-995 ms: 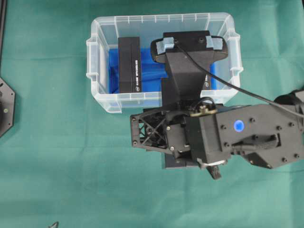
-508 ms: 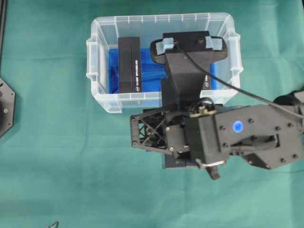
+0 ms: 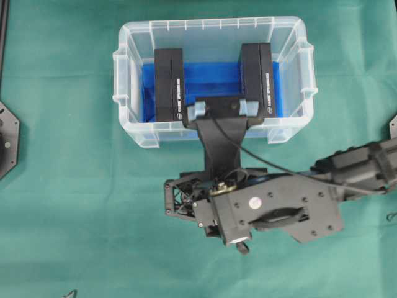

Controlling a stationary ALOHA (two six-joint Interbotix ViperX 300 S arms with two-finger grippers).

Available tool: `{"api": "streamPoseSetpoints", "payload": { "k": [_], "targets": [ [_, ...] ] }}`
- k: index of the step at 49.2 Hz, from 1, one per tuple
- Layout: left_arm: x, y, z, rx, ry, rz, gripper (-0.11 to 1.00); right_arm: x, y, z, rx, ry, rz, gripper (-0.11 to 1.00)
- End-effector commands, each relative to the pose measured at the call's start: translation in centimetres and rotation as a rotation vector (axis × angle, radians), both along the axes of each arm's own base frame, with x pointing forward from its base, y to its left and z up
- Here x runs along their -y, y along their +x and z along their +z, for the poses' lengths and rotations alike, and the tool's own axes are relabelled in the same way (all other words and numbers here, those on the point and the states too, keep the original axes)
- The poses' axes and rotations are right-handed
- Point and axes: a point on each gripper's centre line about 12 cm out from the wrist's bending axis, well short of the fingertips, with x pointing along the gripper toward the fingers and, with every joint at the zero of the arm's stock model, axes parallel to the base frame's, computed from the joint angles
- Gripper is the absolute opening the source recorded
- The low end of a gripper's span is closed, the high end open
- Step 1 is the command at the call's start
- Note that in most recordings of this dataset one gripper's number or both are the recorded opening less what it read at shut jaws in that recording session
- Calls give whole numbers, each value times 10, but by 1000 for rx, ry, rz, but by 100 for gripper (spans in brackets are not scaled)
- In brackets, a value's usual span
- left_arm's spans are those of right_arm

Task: Take the box out of the case with the right arm.
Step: 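Carry the held box over the case rim toward the front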

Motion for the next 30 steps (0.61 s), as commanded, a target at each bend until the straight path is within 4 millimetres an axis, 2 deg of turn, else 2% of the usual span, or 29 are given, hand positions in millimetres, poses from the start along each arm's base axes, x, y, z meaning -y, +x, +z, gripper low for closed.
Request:
{"api": "streamPoseSetpoints", "payload": {
  "k": [1, 11, 20, 30],
  "targets": [
    [0, 1, 3, 11, 0, -1, 0, -4, -3, -2, 40, 25, 17, 66],
    [0, 1, 3, 11, 0, -1, 0, -8, 3, -41, 102, 59, 39, 66],
    [0, 1, 2, 9, 1, -1, 0, -9, -4, -68, 88, 75, 17, 66],
    [0, 1, 2, 8, 1, -1, 0, -12, -7, -83, 88, 108, 12, 66]
  ]
}}
